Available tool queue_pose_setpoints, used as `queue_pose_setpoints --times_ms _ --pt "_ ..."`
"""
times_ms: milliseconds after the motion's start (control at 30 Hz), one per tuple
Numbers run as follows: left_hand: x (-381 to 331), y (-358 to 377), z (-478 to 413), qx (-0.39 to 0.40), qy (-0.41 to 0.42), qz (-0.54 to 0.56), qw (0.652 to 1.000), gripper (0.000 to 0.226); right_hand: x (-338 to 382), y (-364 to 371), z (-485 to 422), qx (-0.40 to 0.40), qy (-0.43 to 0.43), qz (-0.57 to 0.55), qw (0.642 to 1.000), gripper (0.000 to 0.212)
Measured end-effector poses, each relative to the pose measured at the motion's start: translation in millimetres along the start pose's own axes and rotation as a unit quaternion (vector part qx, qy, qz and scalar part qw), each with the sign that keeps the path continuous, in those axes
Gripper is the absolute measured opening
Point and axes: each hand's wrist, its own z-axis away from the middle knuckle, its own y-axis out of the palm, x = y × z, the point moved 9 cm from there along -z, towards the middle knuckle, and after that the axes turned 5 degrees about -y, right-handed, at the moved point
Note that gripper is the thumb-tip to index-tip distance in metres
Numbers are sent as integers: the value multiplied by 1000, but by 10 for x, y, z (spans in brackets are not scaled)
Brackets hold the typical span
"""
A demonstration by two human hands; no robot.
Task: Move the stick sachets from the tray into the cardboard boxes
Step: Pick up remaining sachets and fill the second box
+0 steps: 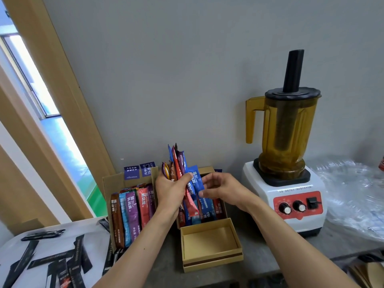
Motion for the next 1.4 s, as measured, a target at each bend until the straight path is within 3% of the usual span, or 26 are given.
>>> queue_pose_setpoints --times_ms 100,200,300,467,600,700,767,900,967,1033,1133,1233,1400 --pt "-52 7 9 -3 7 10 1000 36 -29 -52 -18 -13 7 20 1000 27" --pt "-22 -41 -17 -15 1 20 1000 45 -44 -218 13 -112 14 -78 991 27" --pt "97 -47 7 -1 -24 39 999 35 -49 -335 47 -169 18 -97 981 29" --pt "196 -37 88 -3 -52 81 995 23 -107 -60 17 16 42 8 999 40" --pt "128 -6 95 7 -44 106 993 22 -130 -22 -25 44 38 73 996 30" --pt "95 -86 34 -27 -41 114 992 29 -199 -137 -3 -47 61 -87 993 39" --pt "108 -109 13 -34 -42 94 994 31 -185 -218 14 -110 49 -228 966 49" --pt "243 -17 82 13 -49 32 998 32 16 -325 -40 -165 -38 -358 918 38" --pt "362 21 97 39 -71 22 997 41 59 -466 -25 -234 -64 -305 921 32" --pt "473 7 97 46 -105 24 993 46 134 -610 27 -294 -73 -102 947 22" --pt "534 28 118 70 -134 31 988 45 57 -496 -29 -231 -27 164 959 24" --pt "512 75 157 85 -143 45 985 42 -163 -335 -60 -169 14 270 948 29" --pt "518 105 151 90 -145 26 985 48 -247 -354 1 -207 9 329 921 34"
